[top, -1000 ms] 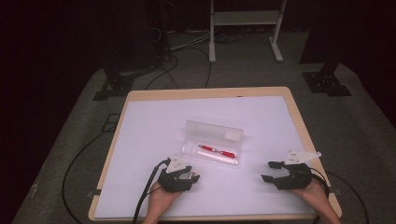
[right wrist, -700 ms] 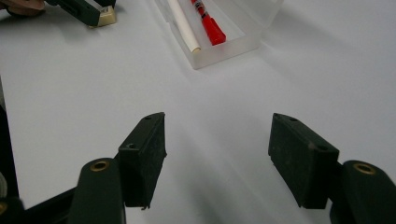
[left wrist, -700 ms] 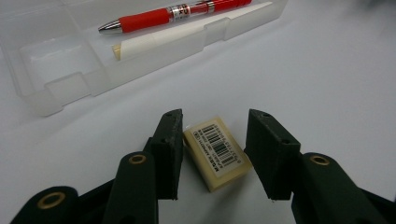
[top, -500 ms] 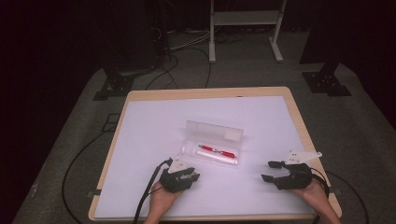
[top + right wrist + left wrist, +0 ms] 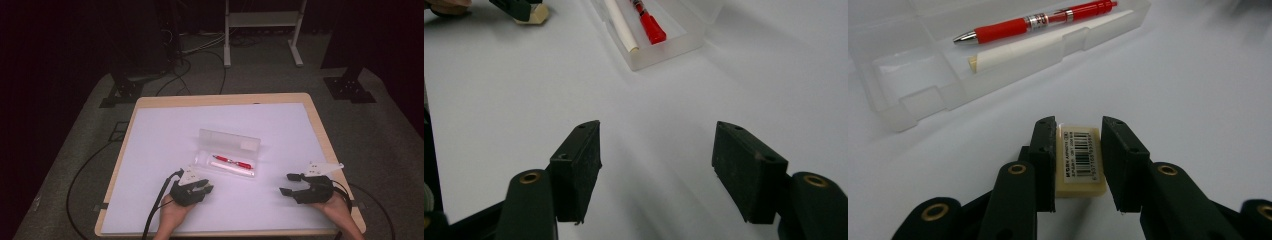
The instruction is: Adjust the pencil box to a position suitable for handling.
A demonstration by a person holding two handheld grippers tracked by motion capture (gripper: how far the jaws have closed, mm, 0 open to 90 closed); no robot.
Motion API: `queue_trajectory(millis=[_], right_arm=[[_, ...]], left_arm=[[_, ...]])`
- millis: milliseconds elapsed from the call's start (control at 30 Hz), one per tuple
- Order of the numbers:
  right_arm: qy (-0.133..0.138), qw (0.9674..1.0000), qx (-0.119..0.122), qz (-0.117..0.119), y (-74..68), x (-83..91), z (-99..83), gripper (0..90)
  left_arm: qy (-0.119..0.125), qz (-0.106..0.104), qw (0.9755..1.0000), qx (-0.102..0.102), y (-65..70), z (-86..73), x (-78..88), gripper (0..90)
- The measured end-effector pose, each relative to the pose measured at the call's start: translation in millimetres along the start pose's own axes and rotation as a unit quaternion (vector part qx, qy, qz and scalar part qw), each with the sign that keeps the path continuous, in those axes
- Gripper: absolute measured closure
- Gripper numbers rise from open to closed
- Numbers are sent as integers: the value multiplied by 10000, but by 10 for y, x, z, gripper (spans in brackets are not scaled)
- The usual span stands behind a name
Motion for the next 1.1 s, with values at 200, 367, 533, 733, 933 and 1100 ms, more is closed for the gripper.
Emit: queue_trajectory(millis=[200, 367, 533, 733, 933, 1100], right_arm=[[0, 10000, -11, 4, -1, -1, 0, 346], [-1, 10000, -24, 12, 0, -4, -3, 327], [-2, 10000, -30, 21, 1, -17, -7, 321], [-21, 10000, -35, 32, 1, -30, -11, 310], [-18, 10000, -48, 38, 5, -33, -8, 299], [-45, 10000, -31, 58, 7, -46, -13, 299]], left_arm=[[90, 51, 9999, 35, -45, 41, 62, 683], [107, 92, 9999, 42, -94, 72, 111, 684], [140, 130, 9998, 37, -133, 112, 161, 684], [207, 148, 9997, 60, -176, 169, 201, 684], [236, 168, 9996, 72, -218, 214, 226, 684], [273, 184, 9994, 116, -257, 252, 243, 684]])
Point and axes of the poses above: each handheld gripper's, and its own axes: x roughly backward along the jaws, z roughly out of its top, y roughly to its right, the point moved 5 cm from there along -x, roughly forward along the jaws, and after that the axes turned 10 degrees about -y, right-handed, at the moved point
